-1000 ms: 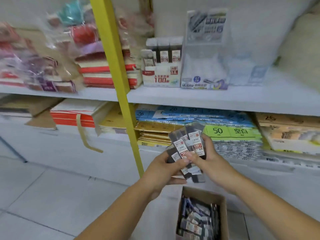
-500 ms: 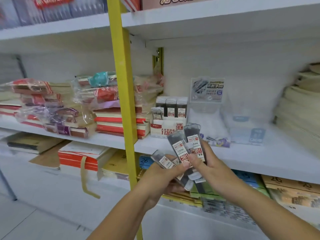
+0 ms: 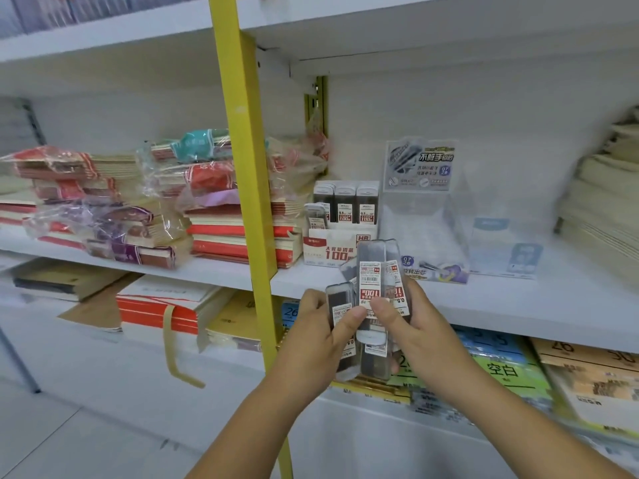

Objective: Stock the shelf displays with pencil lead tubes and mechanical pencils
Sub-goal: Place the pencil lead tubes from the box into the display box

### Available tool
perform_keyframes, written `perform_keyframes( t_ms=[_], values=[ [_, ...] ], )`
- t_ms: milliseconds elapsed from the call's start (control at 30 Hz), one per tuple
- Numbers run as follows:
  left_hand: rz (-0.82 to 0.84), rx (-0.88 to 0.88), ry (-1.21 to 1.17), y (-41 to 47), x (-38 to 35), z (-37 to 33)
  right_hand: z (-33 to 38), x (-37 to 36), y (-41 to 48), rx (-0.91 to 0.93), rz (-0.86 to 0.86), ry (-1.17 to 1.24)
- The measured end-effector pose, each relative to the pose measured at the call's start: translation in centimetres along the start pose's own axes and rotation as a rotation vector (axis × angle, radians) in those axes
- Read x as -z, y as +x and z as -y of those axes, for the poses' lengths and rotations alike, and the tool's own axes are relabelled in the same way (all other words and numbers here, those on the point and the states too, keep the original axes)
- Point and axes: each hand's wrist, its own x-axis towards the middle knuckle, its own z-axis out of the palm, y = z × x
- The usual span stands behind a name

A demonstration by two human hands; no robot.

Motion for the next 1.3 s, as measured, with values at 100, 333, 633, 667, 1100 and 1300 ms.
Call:
perform_keyframes(
  t_ms=[100,333,633,667,1100,1300],
  values=[
    [0.112,0.057,-0.087,-0.7,0.5,0.4,-0.3,-0.1,-0.1,-0.010,0.044,0.009],
    [0.323,0.323,-0.609,-2.0,0.6,0.4,-0.4,-1.3,-0.5,0.003,0.025,-0.032],
    [0.198,0.289,-0.616,-2.1,2.0,0.5,0.5,-2.6,0.1,0.066,-0.017,-0.204],
    [0.172,0.289,-0.612,-2.1,2.0,0.6,0.5,-2.9,-0.1,0.059,-0.034,-0.189],
    [0.039,0.306,-0.607,-2.6,3.1,1.3,1.4,-2.9,-0.2,-0.109,0.275,0.032],
    [0.049,0.254,-0.603,-3.2,3.7,0.7,1.5,-4.0,0.3,-0.104,0.023,0.061]
  ],
)
